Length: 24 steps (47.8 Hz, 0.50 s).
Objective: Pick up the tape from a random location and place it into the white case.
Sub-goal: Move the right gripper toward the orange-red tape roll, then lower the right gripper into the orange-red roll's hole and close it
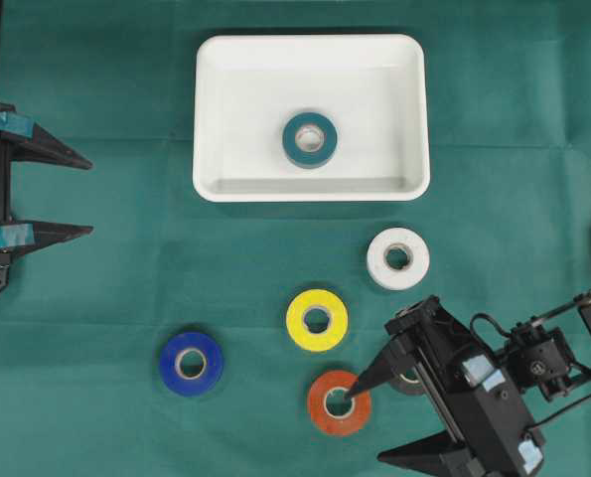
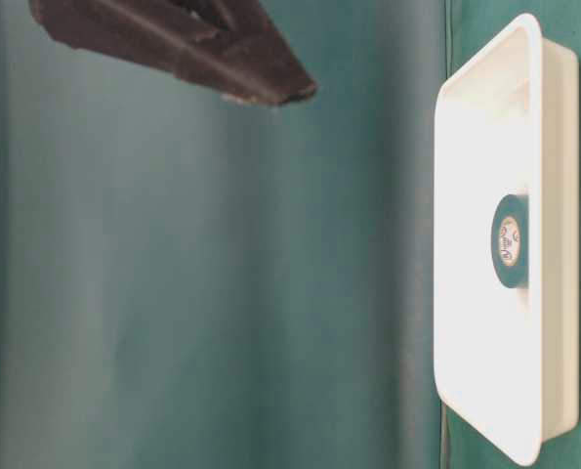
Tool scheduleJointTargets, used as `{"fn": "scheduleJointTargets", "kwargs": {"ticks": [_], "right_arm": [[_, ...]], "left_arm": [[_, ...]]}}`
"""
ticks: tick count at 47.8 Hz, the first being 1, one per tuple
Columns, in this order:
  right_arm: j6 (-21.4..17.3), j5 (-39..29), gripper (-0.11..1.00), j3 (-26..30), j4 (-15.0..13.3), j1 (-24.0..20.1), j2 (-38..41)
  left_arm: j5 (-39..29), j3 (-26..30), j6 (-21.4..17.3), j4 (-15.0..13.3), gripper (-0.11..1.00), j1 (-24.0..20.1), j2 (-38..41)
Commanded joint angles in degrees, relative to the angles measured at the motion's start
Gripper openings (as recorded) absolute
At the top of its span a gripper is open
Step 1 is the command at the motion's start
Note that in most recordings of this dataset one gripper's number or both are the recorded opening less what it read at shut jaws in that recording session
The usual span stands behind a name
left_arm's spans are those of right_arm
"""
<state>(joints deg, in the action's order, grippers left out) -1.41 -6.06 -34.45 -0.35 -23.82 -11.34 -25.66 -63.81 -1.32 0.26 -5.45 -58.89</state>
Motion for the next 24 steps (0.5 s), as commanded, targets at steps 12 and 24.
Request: {"fn": "scheduleJointTargets", "kwargs": {"ticks": [12, 24], "right_arm": [[-3.1, -14.2, 0.9, 6.9, 0.0, -0.2, 3.4], [-3.4, -27.2, 0.9, 13.4, -0.4, -0.2, 7.8]], "left_arm": [[0.3, 0.9, 0.1, -0.1, 0.97, 0.0, 0.3], [0.3, 0.8, 0.1, -0.1, 0.97, 0.0, 0.3]]}}
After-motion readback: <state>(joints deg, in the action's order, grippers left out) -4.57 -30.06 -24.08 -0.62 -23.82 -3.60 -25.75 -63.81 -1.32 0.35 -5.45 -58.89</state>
